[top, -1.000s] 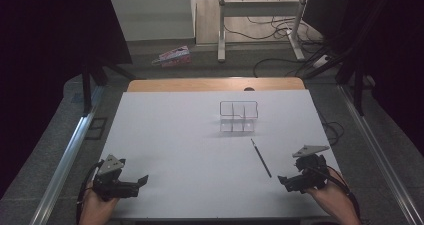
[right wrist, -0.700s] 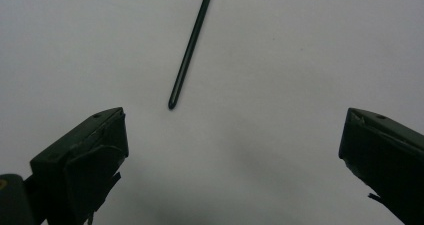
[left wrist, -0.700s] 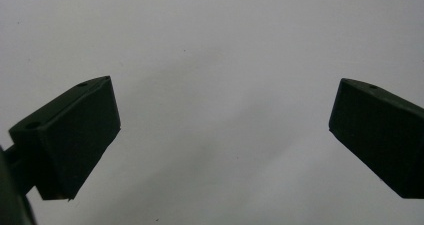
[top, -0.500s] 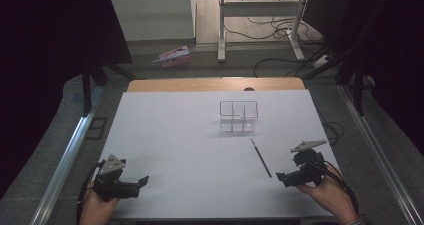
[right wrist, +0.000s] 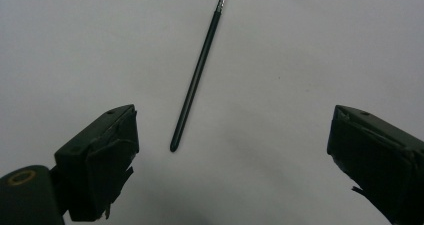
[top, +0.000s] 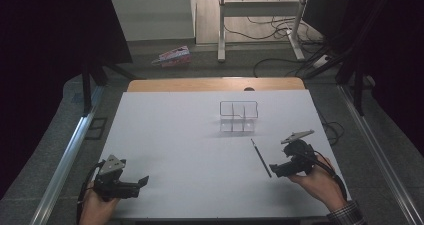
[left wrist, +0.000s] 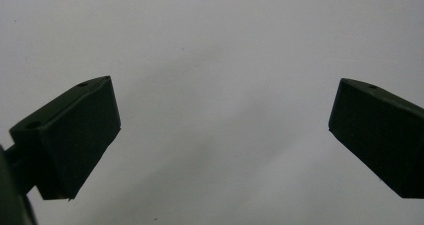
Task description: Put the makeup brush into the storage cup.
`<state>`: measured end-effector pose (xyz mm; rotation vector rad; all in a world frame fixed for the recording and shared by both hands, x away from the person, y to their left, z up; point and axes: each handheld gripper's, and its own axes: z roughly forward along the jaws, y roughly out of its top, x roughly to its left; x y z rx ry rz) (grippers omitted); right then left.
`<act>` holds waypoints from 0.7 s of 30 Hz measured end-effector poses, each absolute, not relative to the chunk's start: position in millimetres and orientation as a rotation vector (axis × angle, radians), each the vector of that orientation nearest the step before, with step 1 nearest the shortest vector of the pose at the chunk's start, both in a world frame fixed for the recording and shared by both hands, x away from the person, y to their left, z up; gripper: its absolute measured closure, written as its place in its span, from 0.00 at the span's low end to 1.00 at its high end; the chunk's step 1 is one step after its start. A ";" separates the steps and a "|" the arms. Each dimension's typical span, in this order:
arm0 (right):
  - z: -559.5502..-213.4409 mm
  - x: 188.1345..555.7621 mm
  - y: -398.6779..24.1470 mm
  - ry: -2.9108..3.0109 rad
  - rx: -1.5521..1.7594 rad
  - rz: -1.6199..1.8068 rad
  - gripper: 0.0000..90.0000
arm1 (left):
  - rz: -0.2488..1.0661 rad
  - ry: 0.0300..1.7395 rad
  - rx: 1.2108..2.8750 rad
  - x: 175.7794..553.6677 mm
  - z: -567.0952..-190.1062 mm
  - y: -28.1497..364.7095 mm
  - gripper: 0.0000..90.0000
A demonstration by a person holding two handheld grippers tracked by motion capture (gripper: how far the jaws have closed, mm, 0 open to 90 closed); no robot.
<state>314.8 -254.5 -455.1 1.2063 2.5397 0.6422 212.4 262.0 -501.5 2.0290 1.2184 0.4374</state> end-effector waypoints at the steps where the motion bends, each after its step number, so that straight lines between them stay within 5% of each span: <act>1: -455.1 315.8 -253.4 2.540 1.207 0.637 0.09 | 0.437 1.219 2.030 212.3 -501.4 261.9 0.01; 21: -461.7 346.9 -225.5 2.593 1.157 0.619 0.19 | 0.420 1.227 2.028 212.6 -501.5 262.0 0.01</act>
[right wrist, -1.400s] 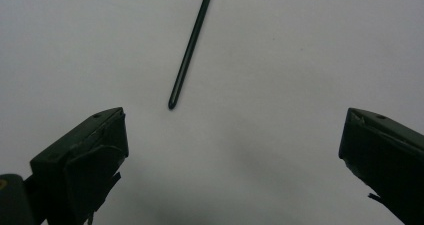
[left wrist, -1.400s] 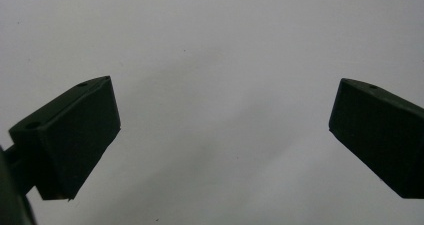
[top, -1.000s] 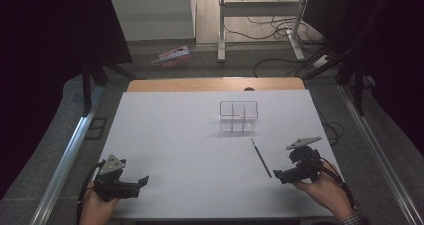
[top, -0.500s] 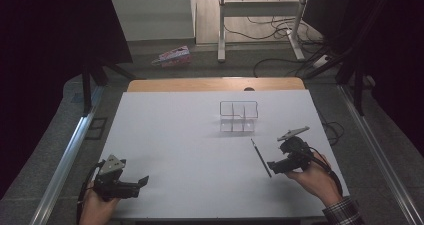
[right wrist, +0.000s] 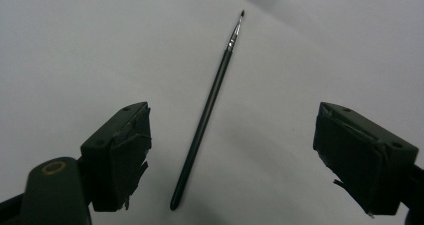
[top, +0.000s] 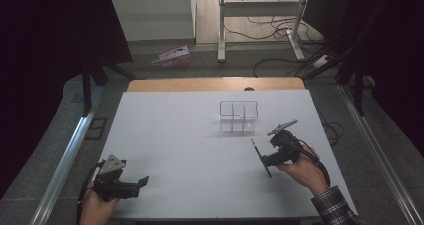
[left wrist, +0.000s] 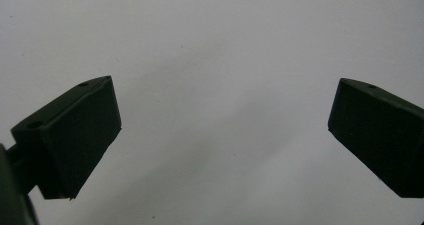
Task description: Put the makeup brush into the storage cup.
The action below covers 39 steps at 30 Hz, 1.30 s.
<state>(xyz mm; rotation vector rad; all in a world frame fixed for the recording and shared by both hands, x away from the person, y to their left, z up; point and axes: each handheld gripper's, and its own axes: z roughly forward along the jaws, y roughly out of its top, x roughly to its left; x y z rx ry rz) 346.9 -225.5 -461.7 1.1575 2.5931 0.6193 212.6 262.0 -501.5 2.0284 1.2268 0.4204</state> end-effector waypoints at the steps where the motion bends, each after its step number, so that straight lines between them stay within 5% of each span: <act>1: -461.8 347.8 -224.3 2.596 1.158 0.618 0.19 | 0.420 1.226 2.028 212.6 -501.6 262.0 0.01; 39: -477.8 376.3 -198.1 2.650 1.172 0.537 0.53 | 0.413 1.230 2.035 212.7 -502.7 261.8 0.01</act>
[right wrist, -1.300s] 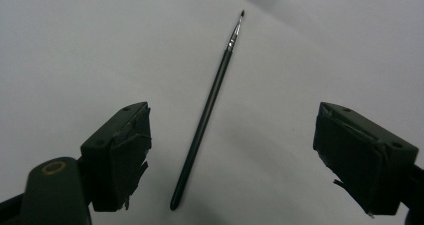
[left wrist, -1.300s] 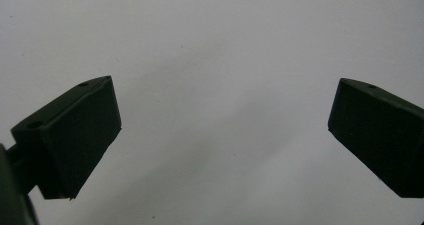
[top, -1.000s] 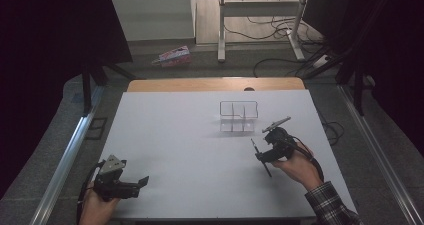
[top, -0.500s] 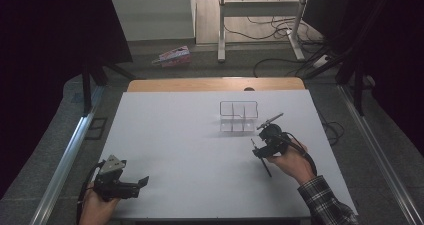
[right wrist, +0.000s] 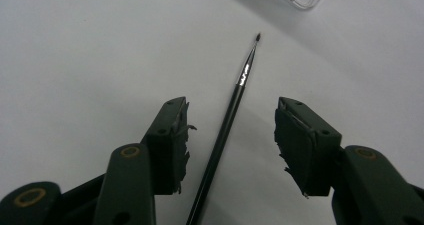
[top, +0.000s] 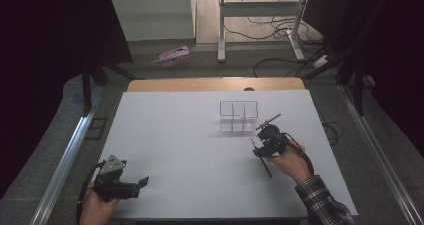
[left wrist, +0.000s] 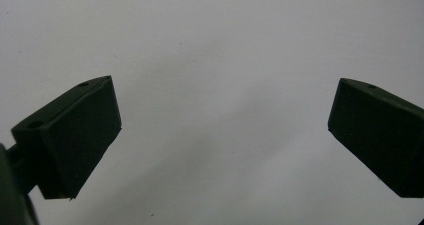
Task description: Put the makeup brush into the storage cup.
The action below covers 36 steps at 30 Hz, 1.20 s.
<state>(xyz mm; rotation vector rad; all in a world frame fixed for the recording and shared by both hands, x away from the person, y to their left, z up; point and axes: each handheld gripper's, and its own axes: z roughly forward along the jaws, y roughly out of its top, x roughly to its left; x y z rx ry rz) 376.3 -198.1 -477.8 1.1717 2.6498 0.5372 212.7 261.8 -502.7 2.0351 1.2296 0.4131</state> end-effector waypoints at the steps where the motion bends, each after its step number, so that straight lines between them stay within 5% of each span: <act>1: -478.6 377.5 -197.7 2.650 1.172 0.537 0.54 | 0.413 1.229 2.036 212.7 -502.7 261.8 0.01; 32: -495.8 406.5 -181.3 2.678 1.225 0.445 0.69 | 0.411 1.228 2.039 212.5 -503.0 261.6 0.01; 36: -495.1 409.0 -184.6 2.705 1.246 0.408 0.94 | 0.411 1.226 2.041 212.4 -503.2 261.4 0.01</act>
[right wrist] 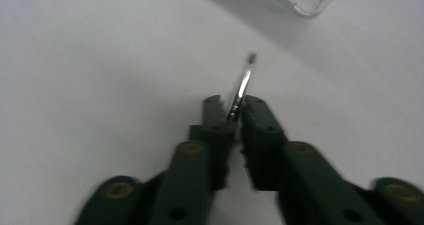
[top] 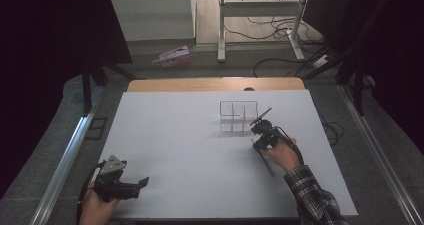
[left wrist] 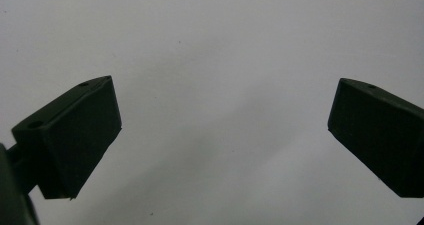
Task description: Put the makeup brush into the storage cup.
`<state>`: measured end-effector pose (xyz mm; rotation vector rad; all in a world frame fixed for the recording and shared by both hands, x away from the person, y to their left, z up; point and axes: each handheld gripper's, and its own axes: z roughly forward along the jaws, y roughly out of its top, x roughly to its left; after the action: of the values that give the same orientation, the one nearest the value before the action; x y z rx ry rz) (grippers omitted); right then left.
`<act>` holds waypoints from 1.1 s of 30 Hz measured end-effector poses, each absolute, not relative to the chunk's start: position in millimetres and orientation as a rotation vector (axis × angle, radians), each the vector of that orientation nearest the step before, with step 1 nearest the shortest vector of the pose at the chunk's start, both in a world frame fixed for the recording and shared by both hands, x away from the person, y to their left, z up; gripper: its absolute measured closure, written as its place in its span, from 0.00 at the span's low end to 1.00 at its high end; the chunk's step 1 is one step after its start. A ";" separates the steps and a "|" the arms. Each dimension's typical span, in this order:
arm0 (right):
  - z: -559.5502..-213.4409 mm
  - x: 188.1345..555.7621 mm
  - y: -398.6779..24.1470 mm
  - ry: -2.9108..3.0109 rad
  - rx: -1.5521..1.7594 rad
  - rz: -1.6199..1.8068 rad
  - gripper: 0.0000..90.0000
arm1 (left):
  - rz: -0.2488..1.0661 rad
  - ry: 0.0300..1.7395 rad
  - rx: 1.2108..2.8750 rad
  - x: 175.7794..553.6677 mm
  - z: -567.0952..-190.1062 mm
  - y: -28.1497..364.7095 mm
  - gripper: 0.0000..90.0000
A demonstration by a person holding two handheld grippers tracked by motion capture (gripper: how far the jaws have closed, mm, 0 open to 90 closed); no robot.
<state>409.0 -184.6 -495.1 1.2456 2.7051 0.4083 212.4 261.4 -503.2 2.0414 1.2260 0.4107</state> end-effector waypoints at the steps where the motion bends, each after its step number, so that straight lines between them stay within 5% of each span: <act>1: -495.1 409.0 -184.6 2.705 1.246 0.408 0.94 | 0.411 1.226 2.041 212.4 -503.2 261.4 0.01; 33: -462.0 390.1 -196.9 2.648 1.196 0.607 0.95 | 0.423 1.230 2.041 212.0 -502.7 261.5 0.01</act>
<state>390.1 -196.9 -462.0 1.1958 2.6478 0.6073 212.0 261.5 -502.7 2.0410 1.2299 0.4229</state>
